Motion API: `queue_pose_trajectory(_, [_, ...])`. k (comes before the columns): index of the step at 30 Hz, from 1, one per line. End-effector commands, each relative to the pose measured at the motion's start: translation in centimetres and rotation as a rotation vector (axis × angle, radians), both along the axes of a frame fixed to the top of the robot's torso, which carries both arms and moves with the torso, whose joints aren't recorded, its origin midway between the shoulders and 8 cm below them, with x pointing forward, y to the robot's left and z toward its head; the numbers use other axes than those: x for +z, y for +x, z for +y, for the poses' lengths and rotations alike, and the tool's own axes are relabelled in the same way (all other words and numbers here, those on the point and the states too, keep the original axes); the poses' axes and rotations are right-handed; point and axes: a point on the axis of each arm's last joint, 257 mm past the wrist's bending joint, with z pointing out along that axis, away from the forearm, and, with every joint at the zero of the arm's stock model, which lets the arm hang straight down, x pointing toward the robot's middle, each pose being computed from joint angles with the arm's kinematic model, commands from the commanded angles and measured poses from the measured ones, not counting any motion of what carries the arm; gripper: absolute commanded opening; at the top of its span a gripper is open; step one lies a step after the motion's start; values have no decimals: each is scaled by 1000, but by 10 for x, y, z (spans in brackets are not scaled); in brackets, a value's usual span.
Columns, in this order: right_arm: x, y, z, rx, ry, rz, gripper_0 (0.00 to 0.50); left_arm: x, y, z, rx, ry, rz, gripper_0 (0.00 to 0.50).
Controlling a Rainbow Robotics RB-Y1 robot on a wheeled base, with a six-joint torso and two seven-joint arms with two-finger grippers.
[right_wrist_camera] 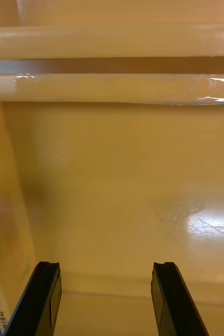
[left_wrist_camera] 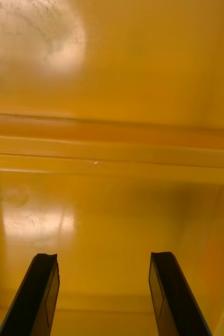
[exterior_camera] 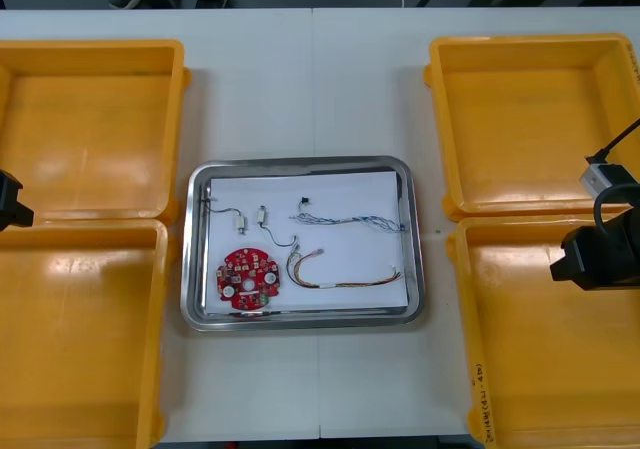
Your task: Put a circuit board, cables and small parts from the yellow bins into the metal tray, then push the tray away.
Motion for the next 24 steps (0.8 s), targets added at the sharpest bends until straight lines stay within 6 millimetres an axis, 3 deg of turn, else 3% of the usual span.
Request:
queue_pose_trajectory(1, [14, -2, 7, 105, -22, -56, 500, 7, -10, 22, -126, 124, 4, 500])
queue_pose_trajectory(8, [18, -2, 14, 290, -80, -87, 500, -2, -14, 25, -138, 121, 28, 500])
queue_pose_trajectory(24, [27, 6, 84, 825, -265, -165, 500, -24, -20, 22, -181, 104, 65, 500])
